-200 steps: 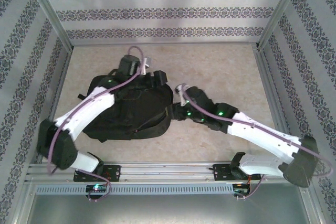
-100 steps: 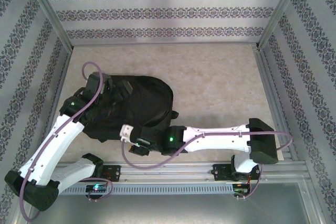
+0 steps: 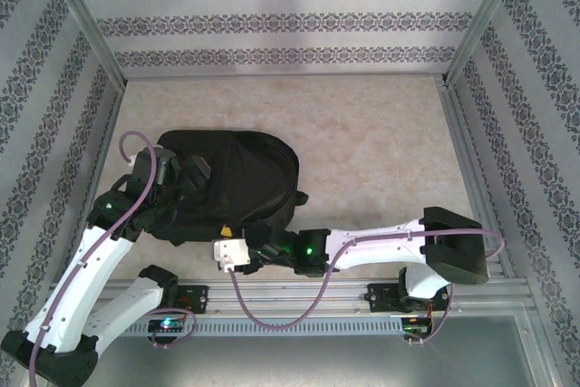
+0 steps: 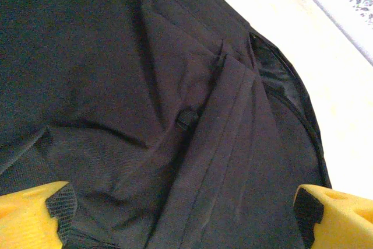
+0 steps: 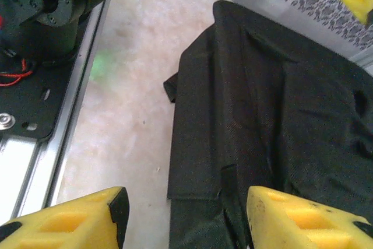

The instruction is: Pack the student bag

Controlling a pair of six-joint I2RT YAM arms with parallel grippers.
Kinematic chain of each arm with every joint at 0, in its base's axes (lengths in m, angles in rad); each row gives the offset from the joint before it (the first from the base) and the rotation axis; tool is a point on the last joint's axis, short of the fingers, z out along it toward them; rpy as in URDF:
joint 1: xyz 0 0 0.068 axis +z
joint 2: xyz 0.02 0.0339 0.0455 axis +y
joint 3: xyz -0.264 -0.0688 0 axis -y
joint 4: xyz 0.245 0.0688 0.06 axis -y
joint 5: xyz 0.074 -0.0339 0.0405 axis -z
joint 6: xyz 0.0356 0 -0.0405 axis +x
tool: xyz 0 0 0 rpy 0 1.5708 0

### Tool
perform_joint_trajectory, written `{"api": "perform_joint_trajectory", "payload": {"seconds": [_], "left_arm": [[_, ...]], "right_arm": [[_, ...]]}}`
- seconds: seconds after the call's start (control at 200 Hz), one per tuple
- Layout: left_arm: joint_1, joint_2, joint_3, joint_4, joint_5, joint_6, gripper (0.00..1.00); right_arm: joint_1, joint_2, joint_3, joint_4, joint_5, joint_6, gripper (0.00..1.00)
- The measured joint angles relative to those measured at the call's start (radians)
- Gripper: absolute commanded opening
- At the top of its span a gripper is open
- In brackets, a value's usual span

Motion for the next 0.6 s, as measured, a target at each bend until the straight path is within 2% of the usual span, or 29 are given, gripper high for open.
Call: {"api": "perform_joint_trajectory", "payload": {"seconds": [0.6], "left_arm": [[0.082, -0.05, -0.097, 0.068, 0.127, 0.004, 0.96]], "right_arm": [[-0.057, 0.145, 0.062, 0.098, -0.003, -0.016, 0.42]]}}
